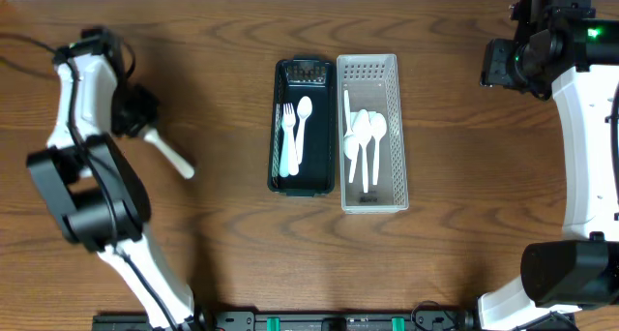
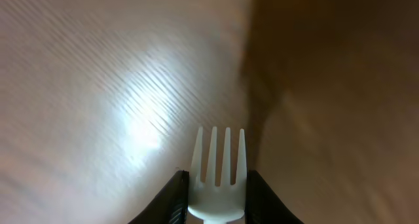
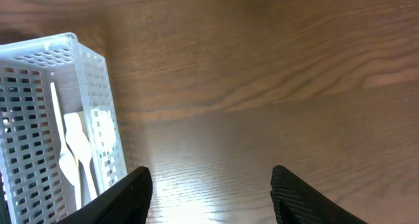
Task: Pack container
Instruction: 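Carry the last white fork into the dark green basket and release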
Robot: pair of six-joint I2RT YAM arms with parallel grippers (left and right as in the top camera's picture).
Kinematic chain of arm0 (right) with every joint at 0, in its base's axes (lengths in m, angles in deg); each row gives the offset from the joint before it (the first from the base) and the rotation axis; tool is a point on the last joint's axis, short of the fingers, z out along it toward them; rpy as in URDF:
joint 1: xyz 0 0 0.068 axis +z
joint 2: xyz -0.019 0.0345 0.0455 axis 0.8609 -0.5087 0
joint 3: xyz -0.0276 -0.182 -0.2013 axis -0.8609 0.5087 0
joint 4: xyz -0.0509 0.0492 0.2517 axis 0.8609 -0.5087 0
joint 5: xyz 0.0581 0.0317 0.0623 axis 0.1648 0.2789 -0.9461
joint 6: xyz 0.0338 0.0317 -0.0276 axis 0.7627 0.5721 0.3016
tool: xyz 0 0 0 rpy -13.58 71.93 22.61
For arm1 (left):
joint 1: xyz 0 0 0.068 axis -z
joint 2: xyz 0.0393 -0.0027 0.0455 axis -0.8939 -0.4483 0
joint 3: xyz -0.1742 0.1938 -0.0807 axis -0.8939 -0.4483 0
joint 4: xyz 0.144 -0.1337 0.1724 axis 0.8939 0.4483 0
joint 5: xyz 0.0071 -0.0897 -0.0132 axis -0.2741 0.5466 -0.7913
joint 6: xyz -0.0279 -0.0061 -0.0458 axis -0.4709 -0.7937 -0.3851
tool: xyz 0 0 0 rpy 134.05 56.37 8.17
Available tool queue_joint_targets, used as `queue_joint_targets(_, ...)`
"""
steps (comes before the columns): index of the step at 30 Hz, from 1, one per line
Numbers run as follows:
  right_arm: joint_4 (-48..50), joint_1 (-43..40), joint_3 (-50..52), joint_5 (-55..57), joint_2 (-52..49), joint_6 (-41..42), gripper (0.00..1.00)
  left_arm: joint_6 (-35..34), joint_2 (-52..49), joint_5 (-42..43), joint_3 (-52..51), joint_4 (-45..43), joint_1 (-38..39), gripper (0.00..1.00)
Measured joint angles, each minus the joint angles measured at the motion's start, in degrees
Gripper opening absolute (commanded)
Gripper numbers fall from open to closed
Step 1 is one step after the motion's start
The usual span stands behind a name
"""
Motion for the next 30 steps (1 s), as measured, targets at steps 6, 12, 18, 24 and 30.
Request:
queue_joint_targets(6,0.66,0.0,0.0,0.0,0.0,0.0,0.62,1.73,16.13,-0.04,0.52,-0.74,12.26,0.25)
queue_joint_targets(12,1.01,0.0,0.0,0.0,0.0,0.0,0.62,2.43,23.47,-0.02,1.18,-6.14,26.67,0.25)
queue_joint_targets(18,1.05,0.0,0.0,-0.02,0.0,0.0,0.62,2.69,18.67,-0.02,1.2,-9.49,34.36,0.25)
queue_joint_targets(24,1.07,0.0,0.0,0.0,0.0,0.0,0.62,2.78,7.61,-0.02,1.2,-9.68,36.94,0.25)
queue_joint_targets(30,1.01,0.0,0.0,0.0,0.0,0.0,0.62,3.52,-0.76,-0.02,1.16,-9.6,37.35,0.34)
